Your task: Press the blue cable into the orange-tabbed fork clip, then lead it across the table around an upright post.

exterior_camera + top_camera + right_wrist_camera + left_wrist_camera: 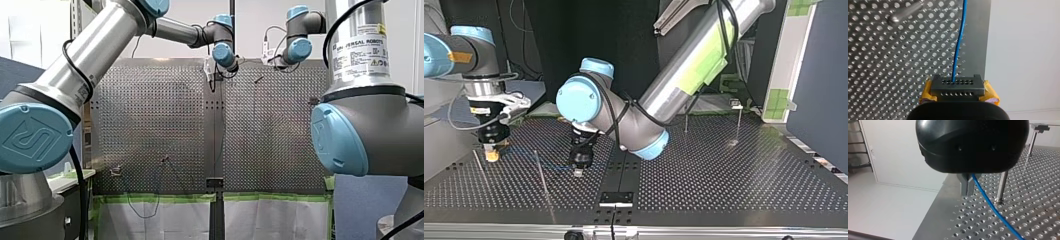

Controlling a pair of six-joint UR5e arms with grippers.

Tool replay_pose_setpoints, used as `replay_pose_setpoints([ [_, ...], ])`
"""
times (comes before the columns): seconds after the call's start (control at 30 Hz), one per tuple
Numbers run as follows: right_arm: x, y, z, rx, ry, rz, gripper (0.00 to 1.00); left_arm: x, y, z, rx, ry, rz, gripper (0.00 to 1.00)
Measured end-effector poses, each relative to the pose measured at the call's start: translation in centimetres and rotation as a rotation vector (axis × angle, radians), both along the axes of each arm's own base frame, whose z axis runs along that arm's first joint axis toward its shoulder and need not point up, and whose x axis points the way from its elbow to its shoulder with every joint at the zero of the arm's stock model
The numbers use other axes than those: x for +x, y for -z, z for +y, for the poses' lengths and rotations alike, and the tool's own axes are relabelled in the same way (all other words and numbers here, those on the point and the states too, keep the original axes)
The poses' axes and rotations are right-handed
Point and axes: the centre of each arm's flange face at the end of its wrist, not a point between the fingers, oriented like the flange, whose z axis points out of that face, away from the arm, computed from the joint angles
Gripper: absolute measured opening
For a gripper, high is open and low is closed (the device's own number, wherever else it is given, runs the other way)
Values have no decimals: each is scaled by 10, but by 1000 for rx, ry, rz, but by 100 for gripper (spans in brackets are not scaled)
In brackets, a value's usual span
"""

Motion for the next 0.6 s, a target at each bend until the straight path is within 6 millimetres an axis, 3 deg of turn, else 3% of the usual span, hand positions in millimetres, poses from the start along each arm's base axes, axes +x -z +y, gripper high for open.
replay_pose_setpoints([
  [0.23, -4, -16, -13, -3, 12, -2, 0, 6, -10, -5, -27, 17, -19, 0],
  [0.4, -8, -21, -23, -5, 23, -7, 0, 12, 2, -15, -14, 28, 7, 0],
  [0.6, -15, -12, -41, 17, 41, -5, 0, 25, 18, -26, -21, 63, 38, 0],
])
